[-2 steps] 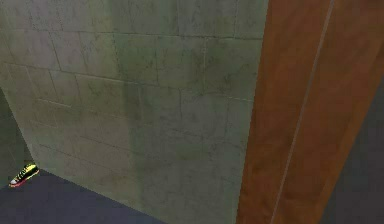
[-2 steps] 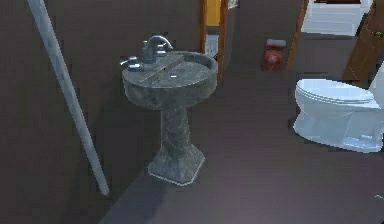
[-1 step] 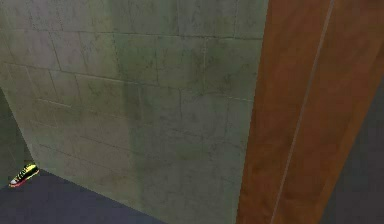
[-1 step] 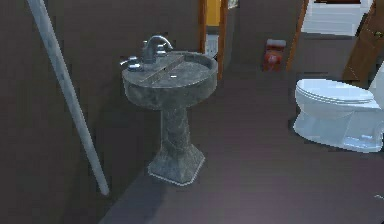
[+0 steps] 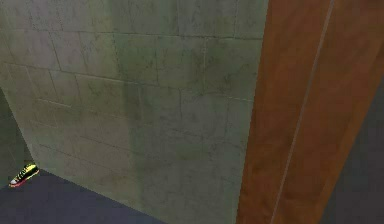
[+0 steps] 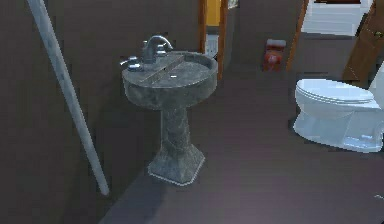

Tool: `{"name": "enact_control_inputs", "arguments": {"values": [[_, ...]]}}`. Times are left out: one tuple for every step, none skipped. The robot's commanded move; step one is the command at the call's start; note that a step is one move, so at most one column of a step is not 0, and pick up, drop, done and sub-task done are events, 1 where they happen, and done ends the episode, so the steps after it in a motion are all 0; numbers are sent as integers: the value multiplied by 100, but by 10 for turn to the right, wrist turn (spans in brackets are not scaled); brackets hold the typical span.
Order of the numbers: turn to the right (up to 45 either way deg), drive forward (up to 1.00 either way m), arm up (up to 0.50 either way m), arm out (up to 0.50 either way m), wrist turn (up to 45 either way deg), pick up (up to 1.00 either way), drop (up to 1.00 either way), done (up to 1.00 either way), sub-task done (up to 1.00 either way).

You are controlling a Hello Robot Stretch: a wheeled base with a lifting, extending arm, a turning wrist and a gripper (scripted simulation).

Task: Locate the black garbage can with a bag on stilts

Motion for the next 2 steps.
{"name": "enact_control_inputs", "arguments": {"values": [[-450, 0, 0, 0, 0, 0, 0, 0, 0], [-450, 0, 0, 0, 0, 0, 0, 0, 0]]}}
